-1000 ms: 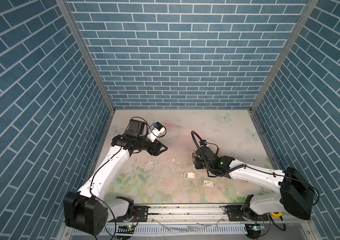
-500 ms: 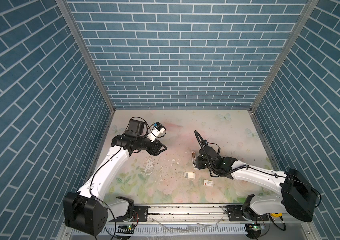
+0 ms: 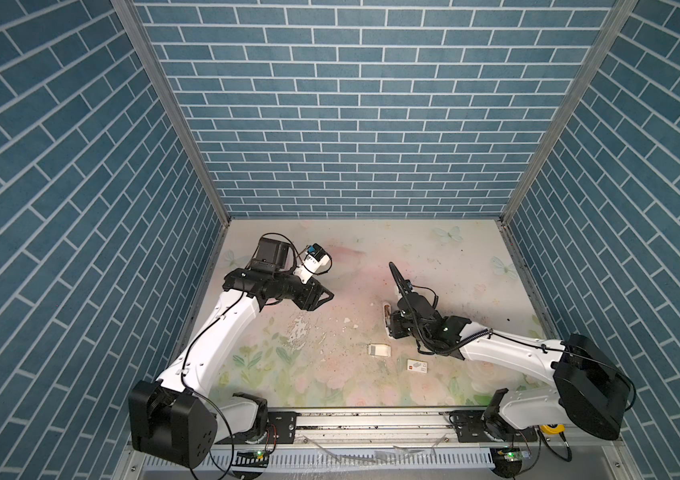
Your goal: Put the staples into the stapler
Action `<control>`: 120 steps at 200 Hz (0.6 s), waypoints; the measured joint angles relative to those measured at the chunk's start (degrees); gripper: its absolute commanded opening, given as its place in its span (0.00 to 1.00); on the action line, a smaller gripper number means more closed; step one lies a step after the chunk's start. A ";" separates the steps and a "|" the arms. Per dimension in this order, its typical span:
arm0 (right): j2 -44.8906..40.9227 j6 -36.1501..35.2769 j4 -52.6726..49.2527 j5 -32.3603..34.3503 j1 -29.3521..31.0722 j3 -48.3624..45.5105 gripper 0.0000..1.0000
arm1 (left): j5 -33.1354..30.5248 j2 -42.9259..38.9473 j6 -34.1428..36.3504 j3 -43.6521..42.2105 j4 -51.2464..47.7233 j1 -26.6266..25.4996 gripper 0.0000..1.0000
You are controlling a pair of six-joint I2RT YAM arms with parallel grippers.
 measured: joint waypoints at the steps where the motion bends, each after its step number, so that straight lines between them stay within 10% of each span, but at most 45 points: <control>1: 0.02 -0.02 0.02 0.00 0.00 0.00 0.01 | 0.00 0.00 0.00 0.00 0.00 0.00 0.64; 120: 4.55 -0.28 3.74 -0.70 -0.02 -0.31 0.00 | 0.68 -1.46 0.00 -0.02 0.44 0.74 0.64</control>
